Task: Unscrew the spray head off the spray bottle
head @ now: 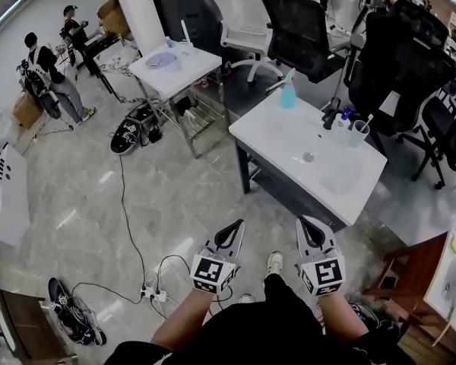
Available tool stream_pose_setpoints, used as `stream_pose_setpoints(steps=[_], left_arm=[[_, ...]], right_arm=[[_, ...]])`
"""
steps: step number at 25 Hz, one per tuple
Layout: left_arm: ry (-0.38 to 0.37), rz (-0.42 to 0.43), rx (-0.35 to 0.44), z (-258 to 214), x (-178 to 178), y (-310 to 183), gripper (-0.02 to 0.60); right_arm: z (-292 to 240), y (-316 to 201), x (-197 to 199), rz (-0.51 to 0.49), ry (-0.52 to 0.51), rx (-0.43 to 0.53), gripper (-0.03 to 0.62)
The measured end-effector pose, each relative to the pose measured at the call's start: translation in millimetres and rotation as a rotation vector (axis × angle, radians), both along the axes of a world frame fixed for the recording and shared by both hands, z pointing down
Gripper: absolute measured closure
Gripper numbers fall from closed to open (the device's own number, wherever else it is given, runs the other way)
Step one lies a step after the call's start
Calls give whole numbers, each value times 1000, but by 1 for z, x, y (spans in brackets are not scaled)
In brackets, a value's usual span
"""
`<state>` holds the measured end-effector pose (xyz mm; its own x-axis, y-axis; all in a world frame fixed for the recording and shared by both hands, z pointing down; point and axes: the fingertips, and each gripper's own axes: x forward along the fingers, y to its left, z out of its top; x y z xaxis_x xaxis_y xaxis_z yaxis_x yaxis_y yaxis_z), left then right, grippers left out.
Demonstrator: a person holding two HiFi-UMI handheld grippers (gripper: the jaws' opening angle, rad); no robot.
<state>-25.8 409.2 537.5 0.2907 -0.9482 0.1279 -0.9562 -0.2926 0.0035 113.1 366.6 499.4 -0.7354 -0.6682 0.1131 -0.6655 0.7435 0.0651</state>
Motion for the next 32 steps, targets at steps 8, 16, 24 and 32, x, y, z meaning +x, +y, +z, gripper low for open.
stream_pose_setpoints(steps=[8,16,24,32], left_arm=[[-26,-42,-29,1,-12,-106,568],[-27,-70,-38,2,-12,-170,568],[-28,-61,-41,12,-18,-216,567],[-13,-3,-44,25,-30,-281,568]], right_arm=[[3,-111,-2,-43,-14,-20,589],[3,-178,-6,-82,-20,-16,589],[17,-214,-7,-76,-15,-37,589],[26,-268,-24,-35,6,-43,589]])
